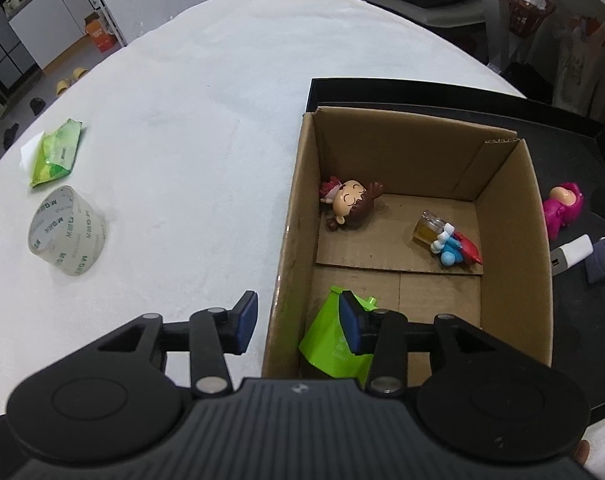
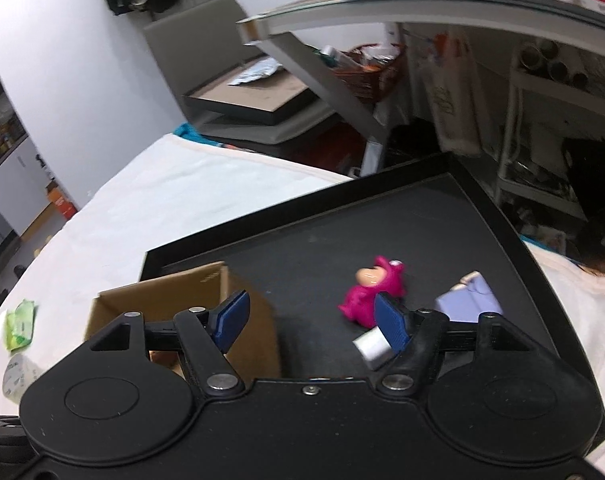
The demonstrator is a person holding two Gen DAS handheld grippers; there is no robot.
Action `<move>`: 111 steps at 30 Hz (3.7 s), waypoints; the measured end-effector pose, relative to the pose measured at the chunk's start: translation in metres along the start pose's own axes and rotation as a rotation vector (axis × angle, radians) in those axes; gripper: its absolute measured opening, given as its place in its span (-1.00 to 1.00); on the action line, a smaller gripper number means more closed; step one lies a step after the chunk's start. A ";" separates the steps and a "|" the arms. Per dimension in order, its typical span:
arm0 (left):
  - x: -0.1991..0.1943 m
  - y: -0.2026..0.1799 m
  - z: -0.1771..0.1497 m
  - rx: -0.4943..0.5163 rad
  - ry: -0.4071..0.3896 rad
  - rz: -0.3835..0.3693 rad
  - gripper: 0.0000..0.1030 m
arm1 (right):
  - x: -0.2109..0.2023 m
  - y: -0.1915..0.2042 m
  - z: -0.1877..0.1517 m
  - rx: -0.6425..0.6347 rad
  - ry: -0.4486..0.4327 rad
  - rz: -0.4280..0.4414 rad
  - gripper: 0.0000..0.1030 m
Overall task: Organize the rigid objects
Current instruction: 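Move the right gripper to the lavender block and grasp it, then carry the lavender block into the box with the right gripper and release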
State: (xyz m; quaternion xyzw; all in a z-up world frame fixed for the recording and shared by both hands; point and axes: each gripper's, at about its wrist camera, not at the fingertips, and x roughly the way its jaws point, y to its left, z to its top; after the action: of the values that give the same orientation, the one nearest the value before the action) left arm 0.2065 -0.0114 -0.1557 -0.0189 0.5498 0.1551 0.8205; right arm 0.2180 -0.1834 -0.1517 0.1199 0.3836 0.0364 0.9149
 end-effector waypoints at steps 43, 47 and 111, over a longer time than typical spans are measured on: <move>-0.001 -0.039 0.009 0.101 -0.005 0.157 -0.03 | 0.030 -0.075 -0.003 -0.062 0.062 -0.189 -0.16; -0.004 -0.032 0.008 0.092 -0.011 0.133 -0.02 | 0.019 -0.063 0.000 -0.080 0.022 -0.150 -0.16; 0.009 0.056 -0.009 -0.096 -0.038 -0.269 -0.80 | 0.005 0.096 -0.012 -0.364 -0.061 0.059 0.11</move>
State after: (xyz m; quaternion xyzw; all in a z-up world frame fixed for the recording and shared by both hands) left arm 0.1859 0.0421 -0.1593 -0.1285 0.5186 0.0703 0.8424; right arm 0.2157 -0.0875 -0.1391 -0.0353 0.3391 0.1285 0.9313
